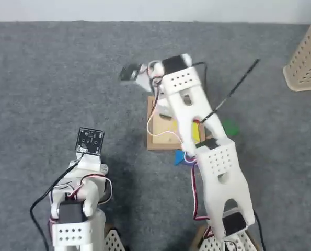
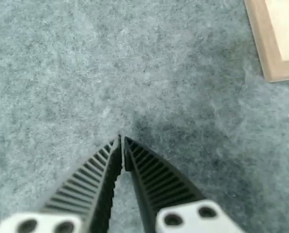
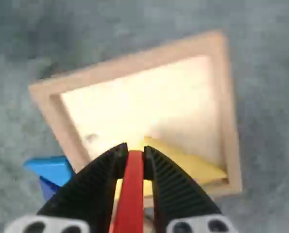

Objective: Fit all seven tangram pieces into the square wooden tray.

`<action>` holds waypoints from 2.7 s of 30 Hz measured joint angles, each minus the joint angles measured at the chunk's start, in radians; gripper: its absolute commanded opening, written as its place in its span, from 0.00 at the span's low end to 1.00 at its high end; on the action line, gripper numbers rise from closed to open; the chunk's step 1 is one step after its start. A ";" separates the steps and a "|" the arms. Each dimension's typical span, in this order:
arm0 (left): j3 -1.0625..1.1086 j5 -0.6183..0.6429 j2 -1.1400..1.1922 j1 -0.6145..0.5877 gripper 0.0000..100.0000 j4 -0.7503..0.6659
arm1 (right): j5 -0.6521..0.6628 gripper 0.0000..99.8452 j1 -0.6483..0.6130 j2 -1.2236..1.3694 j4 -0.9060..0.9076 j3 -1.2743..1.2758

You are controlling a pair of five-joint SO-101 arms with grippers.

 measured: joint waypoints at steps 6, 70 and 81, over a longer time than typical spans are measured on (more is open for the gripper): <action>0.000 0.000 0.000 0.000 0.01 0.000 | 0.048 0.01 -0.018 0.014 0.000 0.012; 0.000 0.000 0.000 0.000 0.01 0.000 | -0.726 0.01 0.152 -0.442 -0.193 0.519; 0.000 0.000 0.000 0.000 0.01 0.000 | -0.623 0.01 -0.038 -0.933 -0.631 1.363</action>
